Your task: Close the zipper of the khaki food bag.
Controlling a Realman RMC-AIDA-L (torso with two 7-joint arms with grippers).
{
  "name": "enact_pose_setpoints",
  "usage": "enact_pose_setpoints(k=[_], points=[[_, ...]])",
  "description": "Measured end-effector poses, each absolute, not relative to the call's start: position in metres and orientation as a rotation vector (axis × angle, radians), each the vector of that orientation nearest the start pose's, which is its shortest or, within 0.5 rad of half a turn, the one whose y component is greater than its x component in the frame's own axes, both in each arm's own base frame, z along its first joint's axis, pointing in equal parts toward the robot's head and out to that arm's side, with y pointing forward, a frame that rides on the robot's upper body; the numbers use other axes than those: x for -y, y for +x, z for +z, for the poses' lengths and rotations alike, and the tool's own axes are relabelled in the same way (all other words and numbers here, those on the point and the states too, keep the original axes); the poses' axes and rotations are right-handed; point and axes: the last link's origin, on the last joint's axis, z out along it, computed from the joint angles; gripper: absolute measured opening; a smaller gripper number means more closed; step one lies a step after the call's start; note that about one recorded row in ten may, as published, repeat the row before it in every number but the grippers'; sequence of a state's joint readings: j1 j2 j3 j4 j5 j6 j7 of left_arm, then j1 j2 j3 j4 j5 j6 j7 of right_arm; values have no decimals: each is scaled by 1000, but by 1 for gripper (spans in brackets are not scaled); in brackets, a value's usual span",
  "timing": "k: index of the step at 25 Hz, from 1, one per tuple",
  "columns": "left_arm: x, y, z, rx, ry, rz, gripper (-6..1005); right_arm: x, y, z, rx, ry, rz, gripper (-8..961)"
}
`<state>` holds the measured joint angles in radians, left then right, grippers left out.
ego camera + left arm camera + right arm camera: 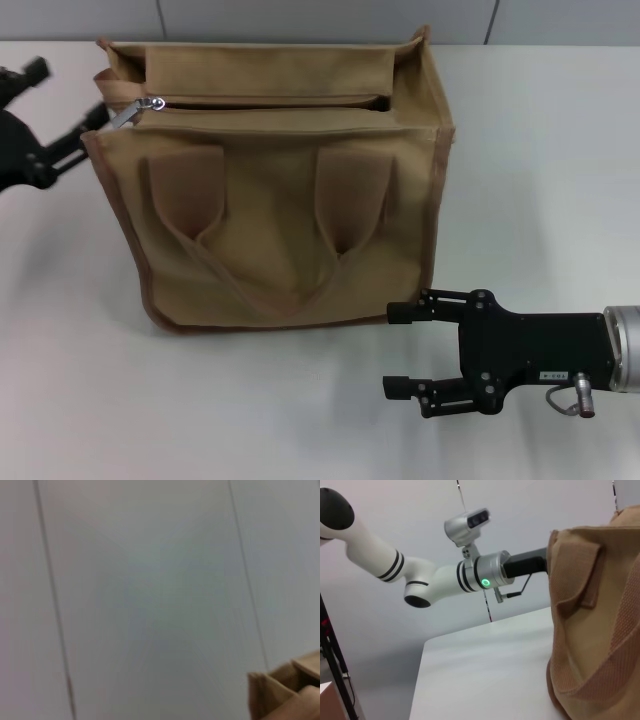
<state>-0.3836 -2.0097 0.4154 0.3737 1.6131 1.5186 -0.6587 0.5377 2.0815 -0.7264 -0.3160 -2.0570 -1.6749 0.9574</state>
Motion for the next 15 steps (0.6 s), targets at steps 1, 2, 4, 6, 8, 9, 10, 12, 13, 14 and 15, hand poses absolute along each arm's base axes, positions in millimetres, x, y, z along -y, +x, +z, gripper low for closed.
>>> enact_pose_setpoints(k=[1, 2, 4, 6, 8, 9, 10, 12, 13, 14, 15], points=[[-307, -330, 53, 230, -2071, -793, 827, -265, 263, -61, -362, -2975, 883, 809], [-301, -334, 63, 216, -2004, -810, 827, -265, 263, -61, -362, -2975, 883, 809], [-294, -336, 68, 209, -1974, -829, 826, -265, 263, -60, -365, -2973, 884, 809], [-293, -337, 69, 207, -1969, -834, 826, -265, 263, -60, -366, -2973, 884, 809], [-291, -336, 64, 188, -1979, -820, 826, -265, 263, -60, -366, -2973, 884, 809], [-291, -336, 64, 188, -1979, -820, 826, -265, 263, -60, -366, -2973, 883, 809], [-291, -336, 61, 182, -1985, -805, 826, -265, 262, -60, -366, -2973, 883, 810], [-290, -337, 60, 179, -1996, -787, 826, -266, 262, -60, -366, -2973, 883, 810], [-288, -339, 61, 190, -2032, -782, 826, -266, 262, -60, -366, -2973, 883, 810], [-288, -339, 61, 190, -2032, -782, 826, -266, 262, -60, -366, -2973, 883, 810], [-286, -340, 62, 203, -2072, -789, 826, -266, 262, -60, -365, -2973, 882, 810]])
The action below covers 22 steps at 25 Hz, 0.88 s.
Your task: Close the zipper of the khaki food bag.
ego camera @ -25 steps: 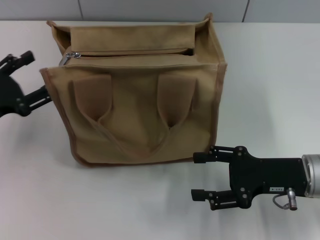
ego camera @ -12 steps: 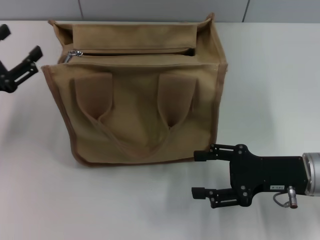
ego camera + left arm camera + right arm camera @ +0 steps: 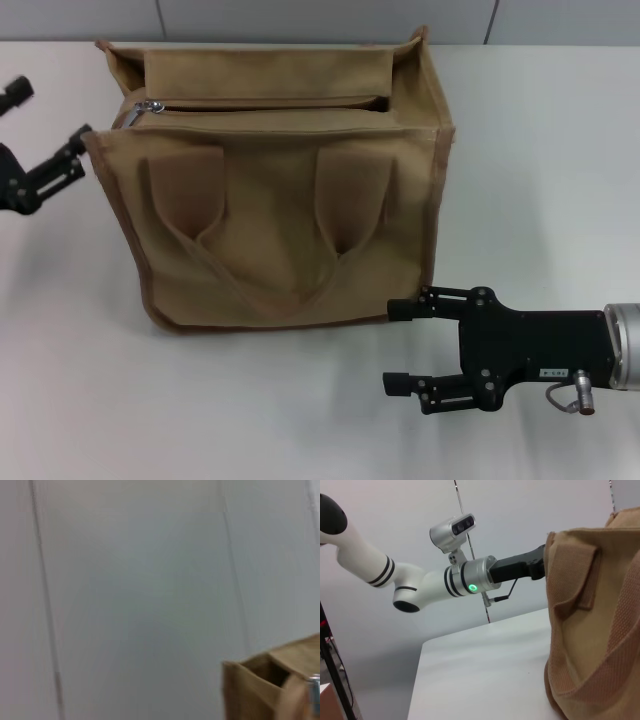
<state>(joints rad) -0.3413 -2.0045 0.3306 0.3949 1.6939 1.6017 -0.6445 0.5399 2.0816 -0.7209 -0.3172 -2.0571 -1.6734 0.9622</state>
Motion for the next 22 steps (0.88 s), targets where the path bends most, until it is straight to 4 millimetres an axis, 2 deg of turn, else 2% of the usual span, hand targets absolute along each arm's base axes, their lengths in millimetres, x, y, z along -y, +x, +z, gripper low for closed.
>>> enact_pose_setpoints(k=[3, 10, 13, 16, 22], points=[[-284, -339, 64, 252, -2182, -812, 826, -266, 262, -60, -365, -2973, 882, 810], [-291, -328, 52, 230, -2240, -828, 825, -267, 263, -61, -367, -2970, 871, 810], [-303, -328, 46, 233, -2193, -773, 825, -267, 263, -61, -367, -2970, 871, 810], [-310, -332, 50, 211, -2092, -731, 825, -266, 263, -61, -367, -2971, 870, 810], [-302, -335, 62, 181, -2029, -760, 825, -266, 263, -61, -371, -2971, 877, 809]])
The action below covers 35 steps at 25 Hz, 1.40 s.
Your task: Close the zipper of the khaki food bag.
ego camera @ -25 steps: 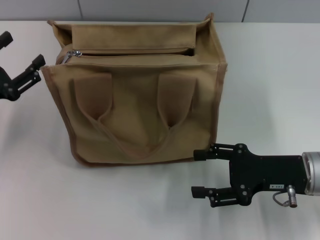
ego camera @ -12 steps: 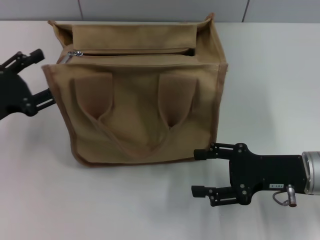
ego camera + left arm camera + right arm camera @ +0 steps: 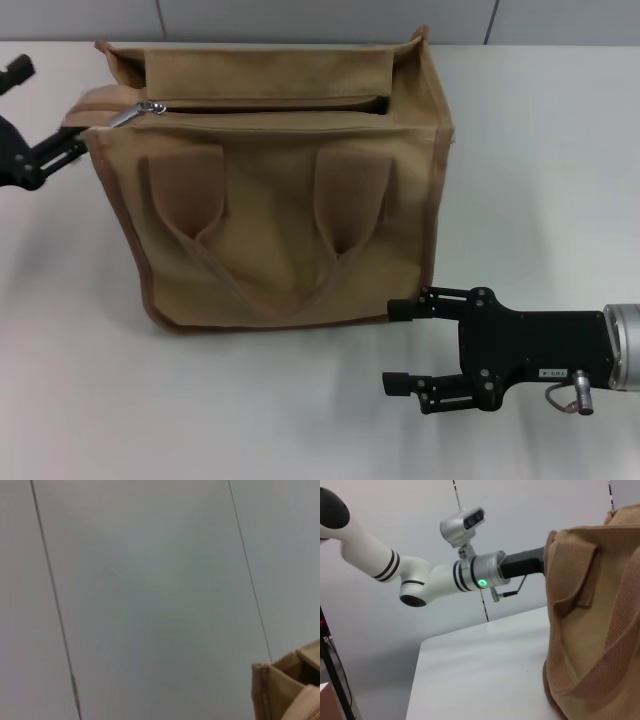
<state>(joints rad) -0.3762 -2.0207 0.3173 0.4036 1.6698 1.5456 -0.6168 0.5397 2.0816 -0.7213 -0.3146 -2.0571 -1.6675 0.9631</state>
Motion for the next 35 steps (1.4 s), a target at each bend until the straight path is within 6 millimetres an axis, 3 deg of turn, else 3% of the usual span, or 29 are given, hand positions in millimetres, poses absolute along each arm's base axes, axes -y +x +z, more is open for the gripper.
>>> enact_pose_setpoints(k=[4, 17, 23, 26, 31, 35], points=[[-294, -334, 65, 166, -2012, -801, 825, -265, 263, -62, -378, -2970, 879, 809], [-289, -328, 47, 117, -2004, -789, 824, -264, 262, -62, -378, -2972, 888, 809], [-287, -330, 49, 118, -1984, -792, 652, -265, 261, -61, -374, -2969, 893, 810], [-288, -329, 49, 117, -1986, -795, 415, -266, 261, -61, -373, -2966, 897, 810], [-290, -326, 47, 110, -1992, -804, 215, -268, 259, -60, -371, -2954, 909, 810], [-293, -324, 46, 108, -1993, -807, 143, -268, 257, -59, -367, -2951, 930, 810]])
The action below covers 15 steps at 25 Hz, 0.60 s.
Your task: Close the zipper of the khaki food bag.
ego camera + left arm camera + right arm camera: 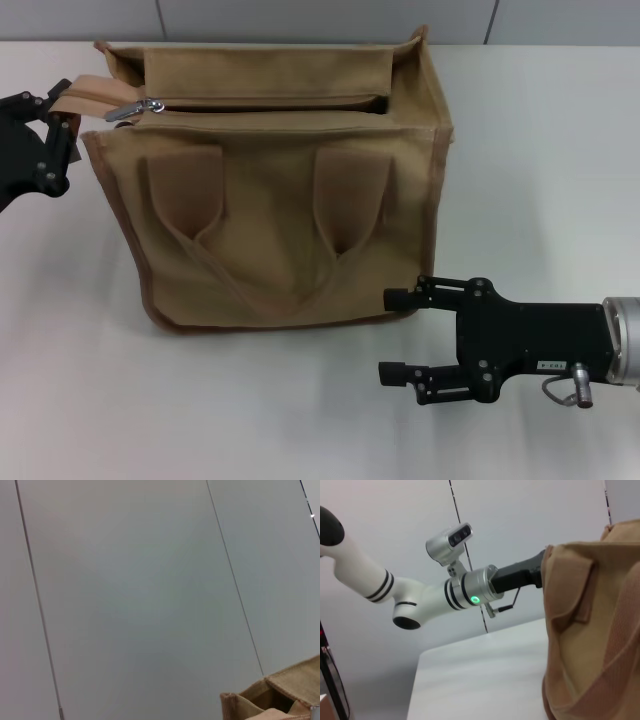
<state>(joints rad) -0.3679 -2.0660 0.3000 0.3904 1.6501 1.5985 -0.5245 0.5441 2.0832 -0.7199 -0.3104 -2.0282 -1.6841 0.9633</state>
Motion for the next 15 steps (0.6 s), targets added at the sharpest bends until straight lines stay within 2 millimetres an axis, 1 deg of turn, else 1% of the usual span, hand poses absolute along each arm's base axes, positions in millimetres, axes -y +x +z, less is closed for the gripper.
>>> enact_pose_setpoints(k=[7, 15], points=[[-295, -325, 46, 125, -1988, -800, 17, -267, 253, -57, -353, -2943, 983, 809], [-296, -324, 45, 129, -1992, -799, 19, -272, 249, -56, -334, -2942, 990, 809]])
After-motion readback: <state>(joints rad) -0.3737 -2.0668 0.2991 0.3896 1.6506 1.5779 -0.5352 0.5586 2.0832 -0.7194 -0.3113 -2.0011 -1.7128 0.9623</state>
